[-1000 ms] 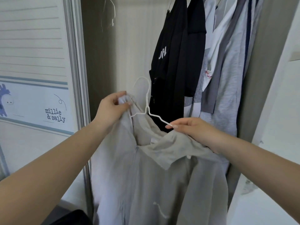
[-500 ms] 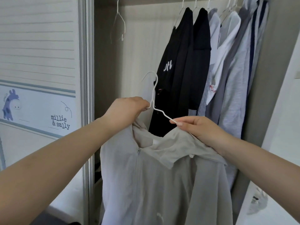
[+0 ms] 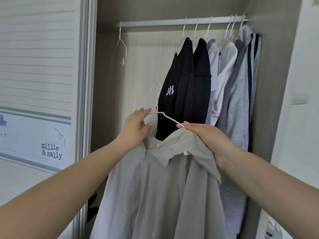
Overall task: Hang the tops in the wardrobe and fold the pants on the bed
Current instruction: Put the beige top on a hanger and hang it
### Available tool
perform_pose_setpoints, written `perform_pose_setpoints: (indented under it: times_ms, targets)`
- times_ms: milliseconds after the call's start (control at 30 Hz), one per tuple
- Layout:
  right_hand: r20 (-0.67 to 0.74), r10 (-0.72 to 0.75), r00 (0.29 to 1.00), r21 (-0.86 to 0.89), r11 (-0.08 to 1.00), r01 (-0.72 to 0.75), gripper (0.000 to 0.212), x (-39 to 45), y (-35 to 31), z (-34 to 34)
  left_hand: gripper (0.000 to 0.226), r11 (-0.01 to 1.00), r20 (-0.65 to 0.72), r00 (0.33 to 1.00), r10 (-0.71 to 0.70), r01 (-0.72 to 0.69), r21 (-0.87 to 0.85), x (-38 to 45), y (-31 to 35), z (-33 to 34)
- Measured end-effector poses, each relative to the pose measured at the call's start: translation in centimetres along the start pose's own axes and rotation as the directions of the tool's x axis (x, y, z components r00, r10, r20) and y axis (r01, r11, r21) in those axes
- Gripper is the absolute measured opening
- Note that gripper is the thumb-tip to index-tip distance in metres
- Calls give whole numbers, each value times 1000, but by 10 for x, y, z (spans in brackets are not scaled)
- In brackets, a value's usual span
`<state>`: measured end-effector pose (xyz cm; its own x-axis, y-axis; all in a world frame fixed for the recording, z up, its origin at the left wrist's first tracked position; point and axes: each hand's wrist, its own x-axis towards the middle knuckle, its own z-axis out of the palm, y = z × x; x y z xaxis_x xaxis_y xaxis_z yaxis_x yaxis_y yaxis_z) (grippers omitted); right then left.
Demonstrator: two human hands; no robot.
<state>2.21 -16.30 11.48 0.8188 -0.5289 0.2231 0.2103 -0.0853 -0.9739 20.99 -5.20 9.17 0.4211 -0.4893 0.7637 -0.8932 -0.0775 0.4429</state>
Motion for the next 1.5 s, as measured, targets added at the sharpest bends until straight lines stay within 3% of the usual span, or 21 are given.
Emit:
perform_pose_setpoints:
  times_ms: [167,367,533,733,1067,1200,1333,1500]
  targets:
    - [-47,-35,998,124,991,41,19,24,-19,18,48,966,47,997,-58,68,-248,6,26,6]
    - [-158,-153,976,43,986,162,27,96,-46,51,39,900,14,998,56,-45,-433,47,33,-2]
    - [-168,-234,958,69,966,248,26,167,-76,71,33,791,-28,999,15,-29,-612,101,4,1]
    - [-239,-482,843,-104,876,471,33,272,-136,95,33,626,-7,998,57,-41,-779,201,-32,-11]
    - [-359,-572,737,-120,812,571,29,380,-214,111,33,556,2,966,258,-146,-818,323,-60,-36]
    - [-412,-595,690,-137,789,598,33,404,-231,106,40,594,-22,953,303,-207,-777,352,-70,-31]
    - [-400,-578,711,-156,808,568,20,426,-230,95,38,656,-24,942,334,-250,-712,369,-79,-20]
    - [-451,-520,725,-174,848,500,26,431,-208,77,47,727,50,935,352,-240,-643,364,-93,8]
